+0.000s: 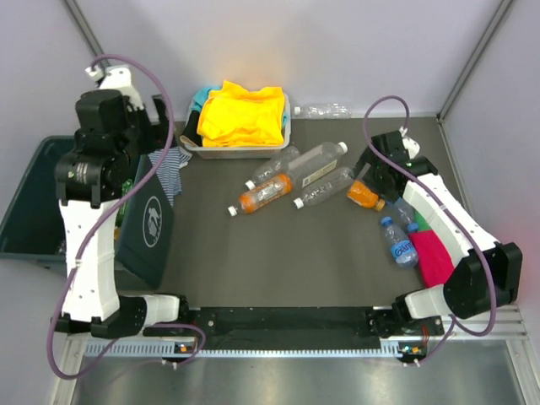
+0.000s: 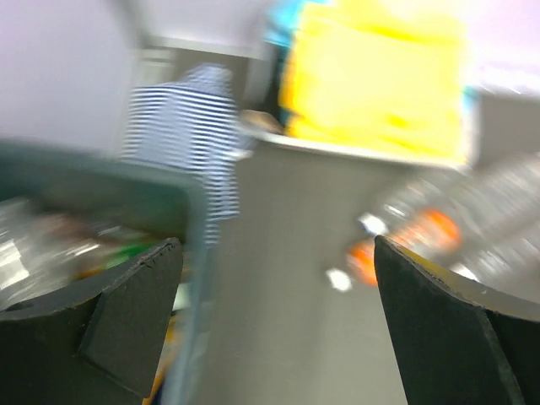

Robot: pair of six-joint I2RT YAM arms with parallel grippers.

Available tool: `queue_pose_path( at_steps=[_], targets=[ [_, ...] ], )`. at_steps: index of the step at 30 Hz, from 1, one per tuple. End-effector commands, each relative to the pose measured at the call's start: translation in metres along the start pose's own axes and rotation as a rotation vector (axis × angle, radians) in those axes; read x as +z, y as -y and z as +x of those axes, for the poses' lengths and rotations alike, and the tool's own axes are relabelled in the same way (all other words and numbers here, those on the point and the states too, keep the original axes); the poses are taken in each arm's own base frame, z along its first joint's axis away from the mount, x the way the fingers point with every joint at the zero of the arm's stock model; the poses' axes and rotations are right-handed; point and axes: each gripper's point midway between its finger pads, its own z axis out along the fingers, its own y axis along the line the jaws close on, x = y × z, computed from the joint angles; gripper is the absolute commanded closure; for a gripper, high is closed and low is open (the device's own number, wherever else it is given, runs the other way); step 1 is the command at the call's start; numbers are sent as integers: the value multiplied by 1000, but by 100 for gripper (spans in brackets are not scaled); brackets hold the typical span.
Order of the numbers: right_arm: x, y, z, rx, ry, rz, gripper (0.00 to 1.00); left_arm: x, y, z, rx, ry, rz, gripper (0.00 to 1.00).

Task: Put the plastic bottles in the bin
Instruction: Pick up the plastic bottle at the center of the board.

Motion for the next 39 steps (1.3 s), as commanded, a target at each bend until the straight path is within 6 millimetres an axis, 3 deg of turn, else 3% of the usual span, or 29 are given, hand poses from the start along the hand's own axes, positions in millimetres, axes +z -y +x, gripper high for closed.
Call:
queue_pose_path(
  at_steps=[1, 6, 8, 10, 13, 20, 28, 31, 32, 34, 35, 37, 38, 39],
  targets=[
    [15, 19, -2, 30, 12, 54, 1, 8, 81, 5, 20, -21, 378, 1],
    [41, 12, -13, -142, 46, 43, 1, 20, 128, 35, 18, -70, 508, 1],
    [58, 11, -12, -240, 12, 65, 1, 20, 152, 56, 23, -123, 582, 1],
    [74, 13, -3, -311, -39, 85, 1, 18, 170, 64, 17, -132, 638, 1],
    [84, 12, -4, -410, -56, 82, 1, 14, 190, 84, -7, -186, 741, 1],
    [105, 8, -6, -593, -55, 49, 1, 12, 203, 121, -44, -265, 830, 1],
    [136, -7, 39, -586, -251, -67, 2, 15, 208, 137, -55, -318, 855, 1],
    [136, -4, 42, -565, -273, -48, 14, 16, 207, 142, -57, -332, 853, 1],
    [136, -4, 42, -554, -272, -48, 24, 15, 208, 144, -58, -339, 856, 1],
    [132, -4, 42, -547, -266, -50, 35, 15, 207, 149, -64, -348, 854, 1],
    [131, -5, 42, -538, -266, -51, 48, 15, 207, 149, -67, -346, 854, 1],
    [125, -6, 43, -524, -272, -61, 62, 15, 207, 153, -78, -353, 858, 1],
    [119, -10, 39, -507, -260, -77, 73, 16, 208, 153, -82, -355, 861, 1],
    [114, -13, 38, -497, -254, -90, 77, 14, 210, 154, -95, -365, 873, 1]
  ],
)
